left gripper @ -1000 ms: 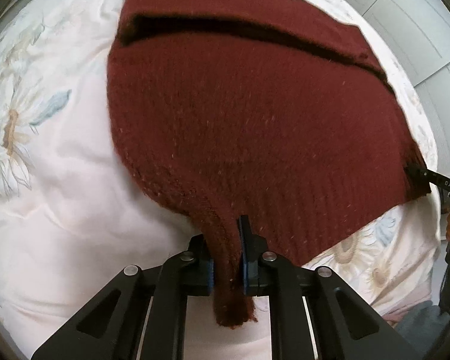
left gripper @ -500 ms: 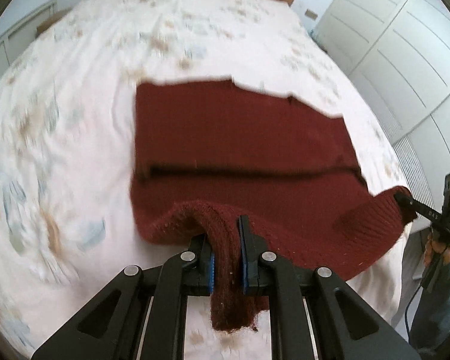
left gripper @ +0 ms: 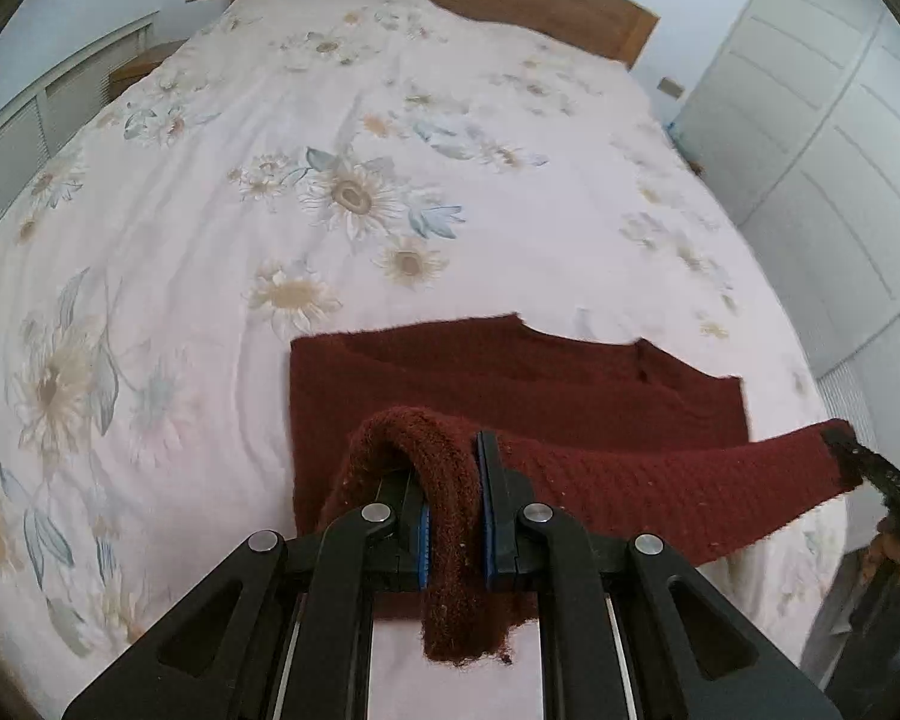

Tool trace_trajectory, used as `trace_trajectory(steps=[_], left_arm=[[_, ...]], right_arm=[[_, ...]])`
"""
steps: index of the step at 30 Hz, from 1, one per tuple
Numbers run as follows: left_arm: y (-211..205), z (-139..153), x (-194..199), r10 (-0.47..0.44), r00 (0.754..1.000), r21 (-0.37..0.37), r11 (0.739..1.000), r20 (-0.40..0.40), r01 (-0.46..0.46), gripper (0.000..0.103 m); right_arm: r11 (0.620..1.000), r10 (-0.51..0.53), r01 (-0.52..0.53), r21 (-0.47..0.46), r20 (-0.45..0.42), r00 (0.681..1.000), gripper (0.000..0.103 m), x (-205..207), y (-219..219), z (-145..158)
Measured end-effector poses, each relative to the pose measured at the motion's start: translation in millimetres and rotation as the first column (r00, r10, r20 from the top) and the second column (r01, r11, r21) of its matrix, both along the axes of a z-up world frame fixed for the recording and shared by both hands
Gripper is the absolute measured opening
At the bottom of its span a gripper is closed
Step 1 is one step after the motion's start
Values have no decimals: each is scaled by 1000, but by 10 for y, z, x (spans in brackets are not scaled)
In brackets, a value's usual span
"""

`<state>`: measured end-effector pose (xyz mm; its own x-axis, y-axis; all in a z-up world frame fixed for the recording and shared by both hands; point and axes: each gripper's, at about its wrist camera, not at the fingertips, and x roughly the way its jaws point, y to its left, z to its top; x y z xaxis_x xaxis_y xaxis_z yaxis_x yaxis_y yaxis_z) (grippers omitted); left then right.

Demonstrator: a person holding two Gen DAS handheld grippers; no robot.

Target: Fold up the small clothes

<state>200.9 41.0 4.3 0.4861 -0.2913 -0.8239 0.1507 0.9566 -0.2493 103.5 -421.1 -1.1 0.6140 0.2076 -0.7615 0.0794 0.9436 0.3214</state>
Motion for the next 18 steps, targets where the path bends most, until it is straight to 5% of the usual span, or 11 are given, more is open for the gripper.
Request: trace_trajectory(steps=[12, 18], left_arm=[[-28, -875, 506, 104, 988, 130, 988, -117, -88, 11], [-62, -889, 478, 106, 988, 176, 981, -114, -85, 14]], right_arm=[[991, -22, -9, -133, -235, 972, 14, 826, 197, -852], [993, -19, -10, -117, -245, 969, 16, 775, 207, -968]])
